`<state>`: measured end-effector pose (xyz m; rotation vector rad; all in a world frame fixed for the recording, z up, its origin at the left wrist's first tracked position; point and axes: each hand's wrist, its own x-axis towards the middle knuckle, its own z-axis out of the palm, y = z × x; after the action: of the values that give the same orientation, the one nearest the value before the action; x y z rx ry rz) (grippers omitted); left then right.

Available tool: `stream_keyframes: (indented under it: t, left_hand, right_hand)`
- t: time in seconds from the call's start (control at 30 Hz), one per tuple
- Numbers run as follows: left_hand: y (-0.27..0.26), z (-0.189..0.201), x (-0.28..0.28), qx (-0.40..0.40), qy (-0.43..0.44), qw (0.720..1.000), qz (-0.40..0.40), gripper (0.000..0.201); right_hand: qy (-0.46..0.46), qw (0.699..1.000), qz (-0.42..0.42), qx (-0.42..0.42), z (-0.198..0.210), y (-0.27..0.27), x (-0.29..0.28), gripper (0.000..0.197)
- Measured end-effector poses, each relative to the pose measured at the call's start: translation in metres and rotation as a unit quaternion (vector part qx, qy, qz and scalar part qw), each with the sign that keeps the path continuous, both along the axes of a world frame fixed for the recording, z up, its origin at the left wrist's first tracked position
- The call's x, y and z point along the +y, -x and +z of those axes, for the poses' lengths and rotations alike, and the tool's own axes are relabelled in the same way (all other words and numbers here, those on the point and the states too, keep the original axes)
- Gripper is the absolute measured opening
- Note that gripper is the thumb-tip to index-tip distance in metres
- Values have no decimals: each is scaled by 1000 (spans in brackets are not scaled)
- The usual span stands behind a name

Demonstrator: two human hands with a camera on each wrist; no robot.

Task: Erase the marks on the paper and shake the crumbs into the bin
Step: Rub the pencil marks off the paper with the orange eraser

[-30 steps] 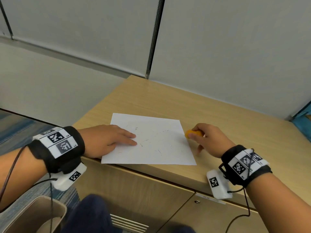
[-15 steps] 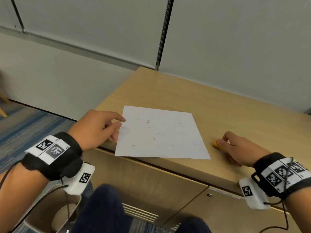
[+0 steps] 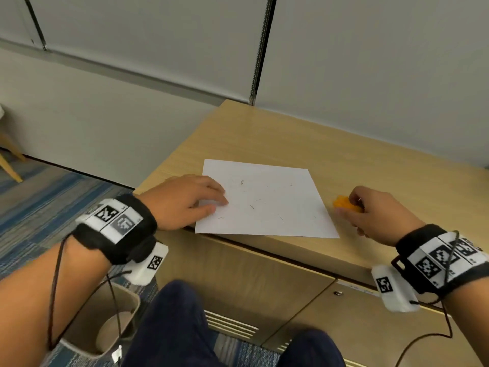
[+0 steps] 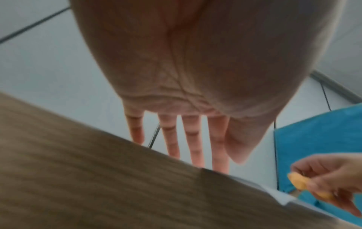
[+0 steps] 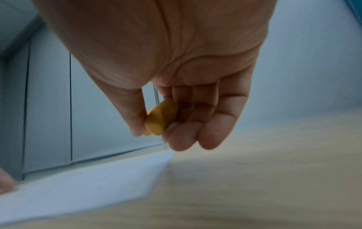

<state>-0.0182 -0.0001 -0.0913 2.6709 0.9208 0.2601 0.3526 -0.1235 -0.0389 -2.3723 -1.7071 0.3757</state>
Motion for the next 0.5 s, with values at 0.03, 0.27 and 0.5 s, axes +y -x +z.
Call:
stream_keyframes:
  t: [0.03, 0.27, 0.5]
  left_hand:
    - [-4, 2, 5, 49, 9, 998, -23, 49]
    - [-40, 15, 18, 215, -81, 973, -31, 48]
    - [-73, 28, 24, 258, -88, 962, -32, 67]
  right_hand:
    - [-14, 1000, 6, 19, 4, 7, 1, 27]
    - [-43, 994, 86, 47, 13, 55, 22, 28]
    - [34, 988, 144, 37, -3, 82, 57, 29]
